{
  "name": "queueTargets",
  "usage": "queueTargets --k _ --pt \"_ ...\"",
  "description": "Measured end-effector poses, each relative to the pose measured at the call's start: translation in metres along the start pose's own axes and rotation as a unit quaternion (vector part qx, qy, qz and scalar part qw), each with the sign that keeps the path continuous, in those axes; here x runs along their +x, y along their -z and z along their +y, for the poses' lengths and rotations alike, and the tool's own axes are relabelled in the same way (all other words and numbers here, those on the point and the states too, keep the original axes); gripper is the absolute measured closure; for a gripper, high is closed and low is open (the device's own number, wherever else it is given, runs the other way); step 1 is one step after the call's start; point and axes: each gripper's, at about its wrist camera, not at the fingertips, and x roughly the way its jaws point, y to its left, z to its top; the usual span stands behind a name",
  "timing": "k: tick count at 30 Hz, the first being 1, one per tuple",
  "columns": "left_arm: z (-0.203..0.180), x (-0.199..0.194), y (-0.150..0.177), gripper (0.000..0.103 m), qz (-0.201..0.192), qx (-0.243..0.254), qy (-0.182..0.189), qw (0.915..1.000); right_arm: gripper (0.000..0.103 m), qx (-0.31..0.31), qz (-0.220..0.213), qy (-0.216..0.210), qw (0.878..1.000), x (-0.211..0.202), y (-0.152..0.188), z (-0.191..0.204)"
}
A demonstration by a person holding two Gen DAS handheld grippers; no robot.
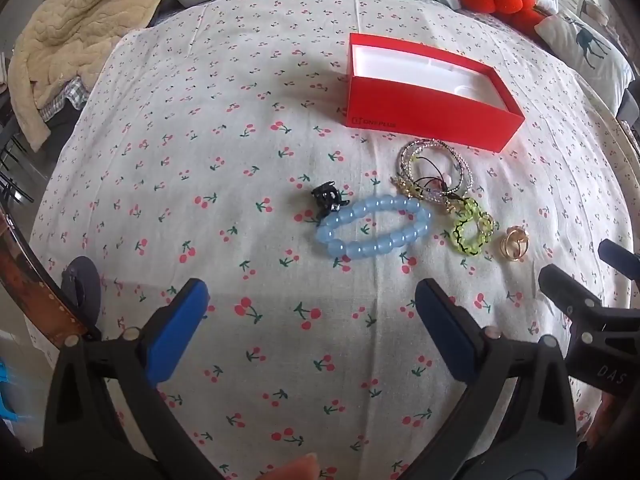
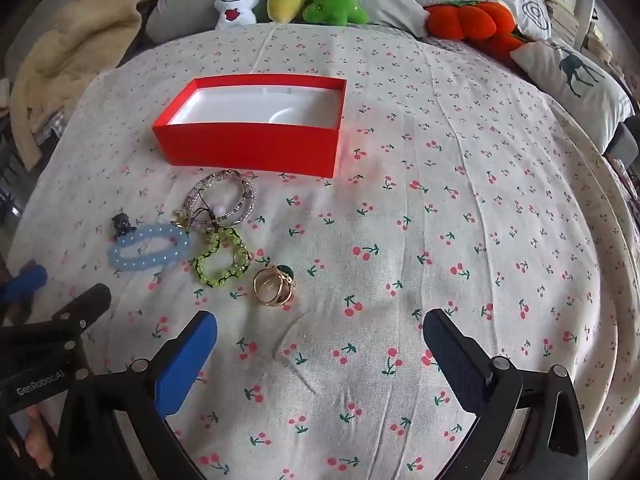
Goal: Organize jewelry
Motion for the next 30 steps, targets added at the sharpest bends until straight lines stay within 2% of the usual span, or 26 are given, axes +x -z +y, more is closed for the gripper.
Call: queueTargets --k 30 --pt "-0.0034 -0.0026 -0.0039 0.000 -0.003 0.000 0.011 0.9999 0.000 -0.007 -0.002 -0.011 1.000 -0.0016 -0.0001 0.0004"
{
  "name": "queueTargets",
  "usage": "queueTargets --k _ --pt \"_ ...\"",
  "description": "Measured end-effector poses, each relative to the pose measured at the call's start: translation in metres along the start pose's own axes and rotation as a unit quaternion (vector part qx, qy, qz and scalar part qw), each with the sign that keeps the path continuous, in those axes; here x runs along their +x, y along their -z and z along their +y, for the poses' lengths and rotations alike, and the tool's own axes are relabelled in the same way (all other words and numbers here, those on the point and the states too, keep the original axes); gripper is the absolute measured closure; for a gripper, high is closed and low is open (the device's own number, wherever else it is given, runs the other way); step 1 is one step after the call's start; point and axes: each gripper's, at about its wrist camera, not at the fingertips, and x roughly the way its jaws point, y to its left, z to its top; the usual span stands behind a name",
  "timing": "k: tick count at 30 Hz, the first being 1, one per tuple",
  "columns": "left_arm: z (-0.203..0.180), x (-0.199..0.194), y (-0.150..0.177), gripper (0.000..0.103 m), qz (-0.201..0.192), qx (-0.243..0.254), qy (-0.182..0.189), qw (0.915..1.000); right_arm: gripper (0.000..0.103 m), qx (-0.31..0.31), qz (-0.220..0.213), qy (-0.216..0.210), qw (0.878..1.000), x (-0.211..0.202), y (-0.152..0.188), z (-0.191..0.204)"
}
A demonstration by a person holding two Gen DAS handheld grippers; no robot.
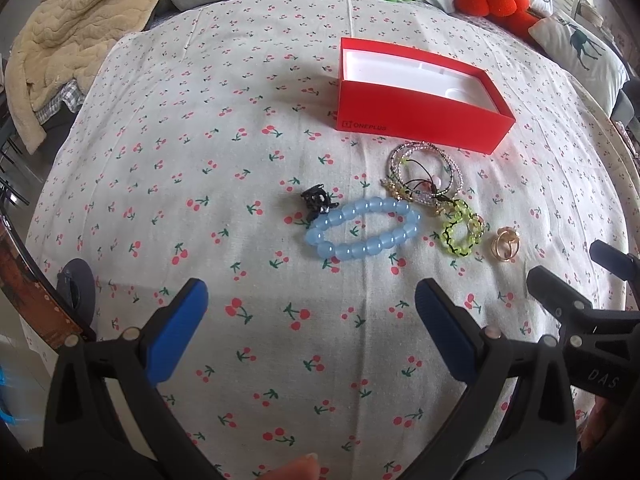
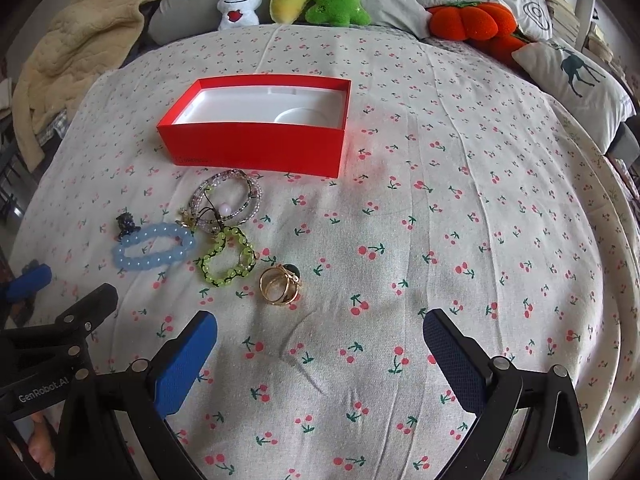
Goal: Organize jewelry
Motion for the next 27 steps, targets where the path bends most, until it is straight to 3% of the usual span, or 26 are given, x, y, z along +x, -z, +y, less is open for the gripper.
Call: queueTargets --k 27 --pt "-0.0001 -0.0003 -0.0002 0.000 0.000 0.001 0.000 1.0000 0.000 0.001 0.003 -0.003 1.000 0.0014 0.0020 -0.0013"
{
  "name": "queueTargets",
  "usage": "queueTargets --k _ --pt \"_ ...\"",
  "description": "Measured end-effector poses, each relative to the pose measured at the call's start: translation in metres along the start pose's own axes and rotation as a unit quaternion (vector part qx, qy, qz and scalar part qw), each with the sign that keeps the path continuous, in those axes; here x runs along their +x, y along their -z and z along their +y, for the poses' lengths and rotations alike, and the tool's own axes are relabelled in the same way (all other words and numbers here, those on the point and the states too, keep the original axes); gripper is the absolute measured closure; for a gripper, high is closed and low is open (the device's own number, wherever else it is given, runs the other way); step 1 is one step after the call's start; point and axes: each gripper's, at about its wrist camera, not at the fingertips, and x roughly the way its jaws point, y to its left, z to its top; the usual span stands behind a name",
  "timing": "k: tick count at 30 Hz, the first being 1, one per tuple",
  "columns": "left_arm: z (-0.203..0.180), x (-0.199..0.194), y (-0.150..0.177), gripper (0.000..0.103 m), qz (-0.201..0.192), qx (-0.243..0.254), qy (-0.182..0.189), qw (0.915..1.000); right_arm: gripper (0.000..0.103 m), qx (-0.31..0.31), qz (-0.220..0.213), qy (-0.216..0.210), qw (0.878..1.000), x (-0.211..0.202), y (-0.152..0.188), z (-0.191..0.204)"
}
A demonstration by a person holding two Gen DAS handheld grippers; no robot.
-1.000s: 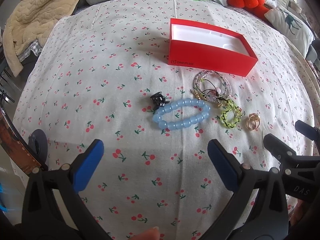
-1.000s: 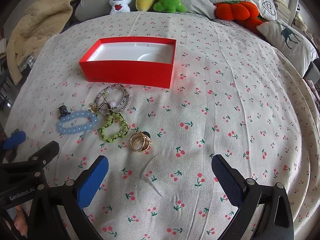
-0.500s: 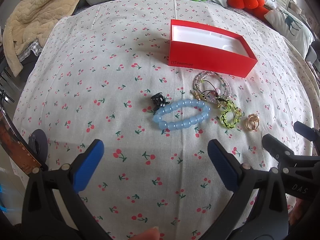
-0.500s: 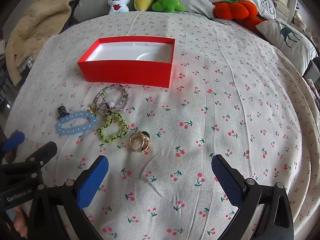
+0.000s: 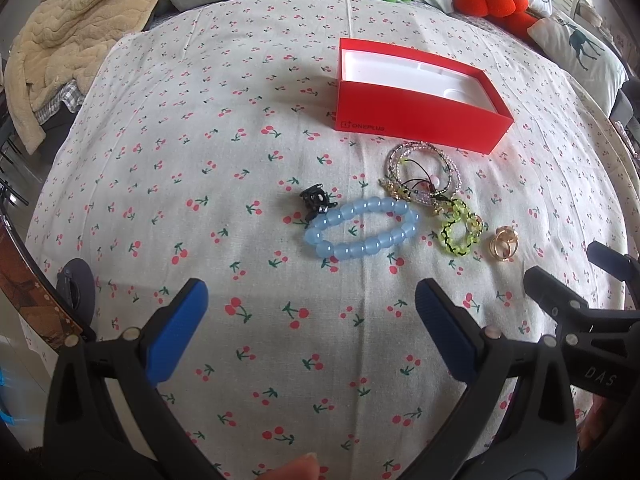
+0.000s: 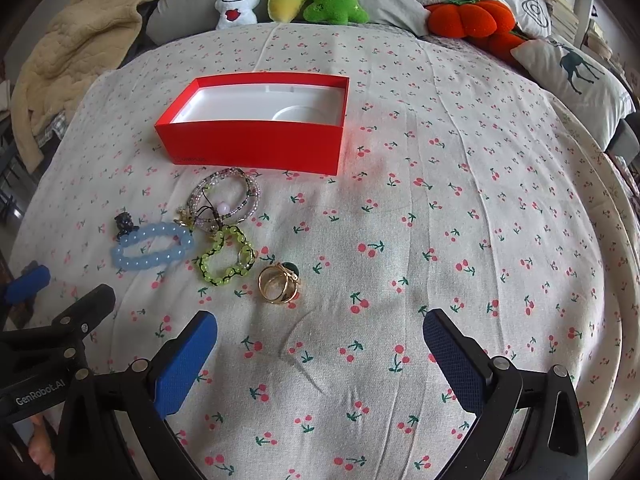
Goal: Organize jewelry
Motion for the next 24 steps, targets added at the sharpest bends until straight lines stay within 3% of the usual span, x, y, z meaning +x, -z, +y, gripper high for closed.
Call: queueTargets --k 24 --pt "-0.0037 0.0016 -0.0010 0.000 0.008 -0.002 0.008 0.9999 0.000 0.001 0.000 0.002 1.000 0.0002 -0.0003 -0.0006"
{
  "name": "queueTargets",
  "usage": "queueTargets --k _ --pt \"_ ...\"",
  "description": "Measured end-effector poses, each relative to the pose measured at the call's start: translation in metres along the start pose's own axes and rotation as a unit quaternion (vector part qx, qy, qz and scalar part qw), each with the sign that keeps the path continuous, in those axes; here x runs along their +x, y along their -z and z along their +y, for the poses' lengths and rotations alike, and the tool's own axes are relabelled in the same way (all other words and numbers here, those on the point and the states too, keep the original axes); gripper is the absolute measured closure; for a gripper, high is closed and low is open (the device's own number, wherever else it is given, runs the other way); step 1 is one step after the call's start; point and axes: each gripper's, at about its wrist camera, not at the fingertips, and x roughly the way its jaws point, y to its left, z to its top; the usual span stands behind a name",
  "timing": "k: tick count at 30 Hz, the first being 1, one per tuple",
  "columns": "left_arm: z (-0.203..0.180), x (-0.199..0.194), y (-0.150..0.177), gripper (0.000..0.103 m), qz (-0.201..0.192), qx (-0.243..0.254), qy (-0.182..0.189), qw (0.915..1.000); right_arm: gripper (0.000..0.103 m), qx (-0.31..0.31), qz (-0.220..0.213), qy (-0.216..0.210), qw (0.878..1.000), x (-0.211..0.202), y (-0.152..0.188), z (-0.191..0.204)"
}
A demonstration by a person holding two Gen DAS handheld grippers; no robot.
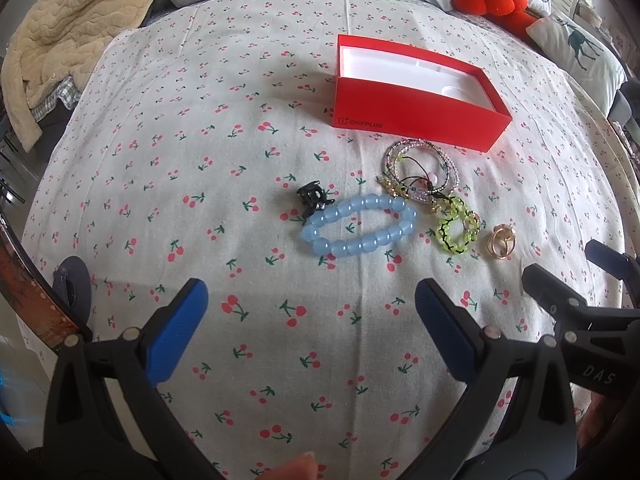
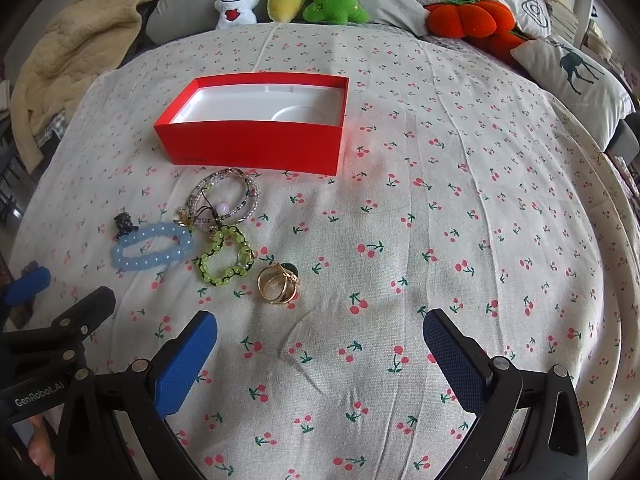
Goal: Organize jewelry
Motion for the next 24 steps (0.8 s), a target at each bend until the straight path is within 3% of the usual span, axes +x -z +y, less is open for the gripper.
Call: queueTargets --k 14,20,24 --pt "0.010 0.004 -0.031 0.000 0.039 0.030 0.048 0.9976 0.000 0.013 0.007 -0.007 1.000 -0.006 -0.034 -0.016" --pt "0.013 0.009 -0.058 0.000 0.052 0.042 0.056 0.9962 0.000 0.010 0.024 -0.035 0.999 -0.003 -0.058 -0.018" --pt "0.015 0.019 -0.075 0.002 0.062 0.023 0.083 0.9943 0.000 0.028 0.043 -0.064 0.997 0.008 -0.071 -0.024"
